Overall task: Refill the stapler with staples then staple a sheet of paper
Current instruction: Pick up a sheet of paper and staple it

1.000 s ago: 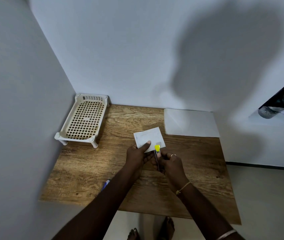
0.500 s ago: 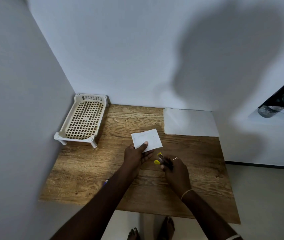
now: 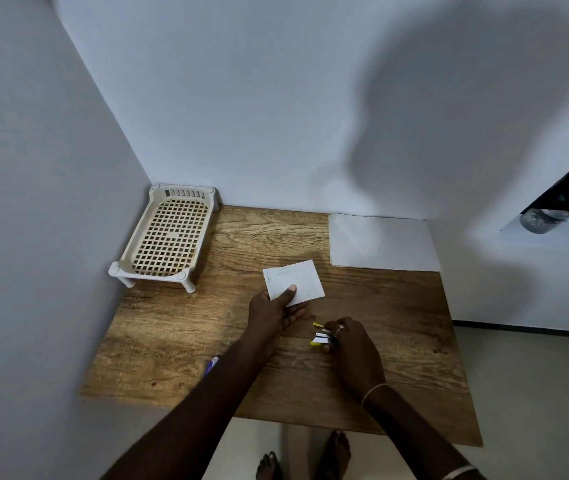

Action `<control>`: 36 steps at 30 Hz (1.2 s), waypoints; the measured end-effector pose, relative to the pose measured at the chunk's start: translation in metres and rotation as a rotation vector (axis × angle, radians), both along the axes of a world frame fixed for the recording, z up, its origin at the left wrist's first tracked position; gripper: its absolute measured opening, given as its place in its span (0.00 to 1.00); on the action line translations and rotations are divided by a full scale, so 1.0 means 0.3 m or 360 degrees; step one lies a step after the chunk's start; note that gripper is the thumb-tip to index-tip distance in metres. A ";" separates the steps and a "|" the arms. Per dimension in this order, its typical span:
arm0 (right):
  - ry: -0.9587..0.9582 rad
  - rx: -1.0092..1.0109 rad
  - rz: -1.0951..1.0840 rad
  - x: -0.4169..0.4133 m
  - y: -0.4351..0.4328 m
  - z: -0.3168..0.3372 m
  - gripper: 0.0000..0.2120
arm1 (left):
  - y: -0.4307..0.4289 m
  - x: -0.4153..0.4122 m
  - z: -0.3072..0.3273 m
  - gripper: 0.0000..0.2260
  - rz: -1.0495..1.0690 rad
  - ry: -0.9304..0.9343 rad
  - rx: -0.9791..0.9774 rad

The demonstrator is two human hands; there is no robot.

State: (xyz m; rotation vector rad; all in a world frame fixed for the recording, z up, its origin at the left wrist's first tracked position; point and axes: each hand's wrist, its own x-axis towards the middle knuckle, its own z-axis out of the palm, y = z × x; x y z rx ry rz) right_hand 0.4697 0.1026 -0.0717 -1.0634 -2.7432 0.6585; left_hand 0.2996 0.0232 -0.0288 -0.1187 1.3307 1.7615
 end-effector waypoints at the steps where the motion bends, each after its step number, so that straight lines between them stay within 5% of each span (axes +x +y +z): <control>1: -0.0007 0.0008 0.0006 0.000 -0.001 0.001 0.19 | -0.001 0.001 -0.001 0.08 0.0005 -0.0001 -0.0014; 14: 0.0077 -0.0188 -0.0087 -0.007 -0.009 0.016 0.14 | -0.016 -0.002 -0.031 0.09 -0.0010 0.0041 -0.0042; 18: 0.0445 -0.0594 -0.0339 -0.018 -0.022 0.026 0.11 | -0.023 -0.004 -0.055 0.12 0.0006 0.0046 -0.0075; 27: 0.1134 -0.2139 -0.1216 -0.096 -0.063 0.050 0.11 | -0.055 0.017 -0.110 0.13 -0.0172 0.0175 -0.0180; 29: 0.1175 -0.2093 -0.1234 -0.100 -0.060 0.052 0.11 | -0.059 0.017 -0.108 0.14 -0.0206 0.0168 -0.0187; 36: 0.0645 -0.1145 -0.0811 -0.091 -0.034 0.026 0.16 | -0.057 -0.007 -0.128 0.18 -0.0301 0.0374 -0.0296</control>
